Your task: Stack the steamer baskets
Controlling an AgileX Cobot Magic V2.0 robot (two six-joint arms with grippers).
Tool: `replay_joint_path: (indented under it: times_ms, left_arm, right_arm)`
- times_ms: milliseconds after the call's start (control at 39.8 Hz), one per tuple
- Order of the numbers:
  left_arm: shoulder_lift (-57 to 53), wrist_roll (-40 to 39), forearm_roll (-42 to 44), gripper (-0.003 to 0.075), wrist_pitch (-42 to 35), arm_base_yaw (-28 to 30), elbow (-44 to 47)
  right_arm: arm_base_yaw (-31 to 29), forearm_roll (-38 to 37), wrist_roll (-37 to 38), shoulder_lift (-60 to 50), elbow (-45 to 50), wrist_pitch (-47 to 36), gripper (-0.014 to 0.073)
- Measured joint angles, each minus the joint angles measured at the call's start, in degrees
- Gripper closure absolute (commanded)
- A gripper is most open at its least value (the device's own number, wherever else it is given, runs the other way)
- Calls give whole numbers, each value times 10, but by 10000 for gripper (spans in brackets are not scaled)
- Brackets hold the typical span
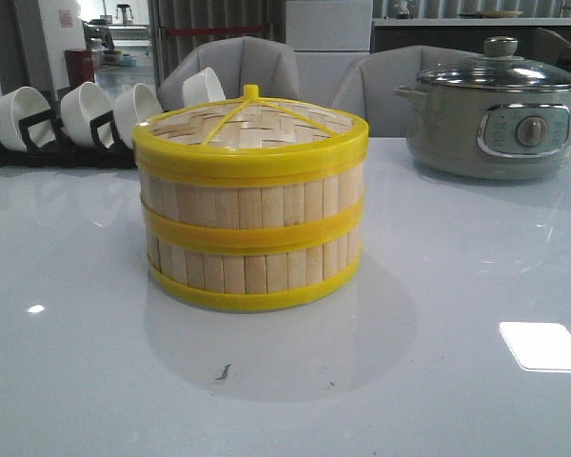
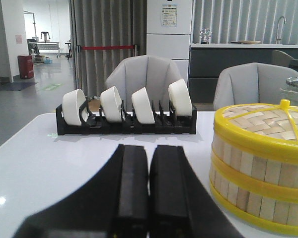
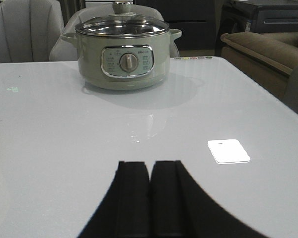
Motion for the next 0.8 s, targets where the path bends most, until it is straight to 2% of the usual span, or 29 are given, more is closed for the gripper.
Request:
replay_joint_path:
  times_ms: [377,654,804]
  left_arm:
    - [0,0,0,634,0,0,0]
    - [0,0,0,634,0,0,0]
    - [0,0,0,634,0,0,0]
  right_arm:
    - [0,3,-1,0,0,-16,566]
    - [0,62,-73,0,0,-16,566]
    - [0,72,-83,0,0,-16,566]
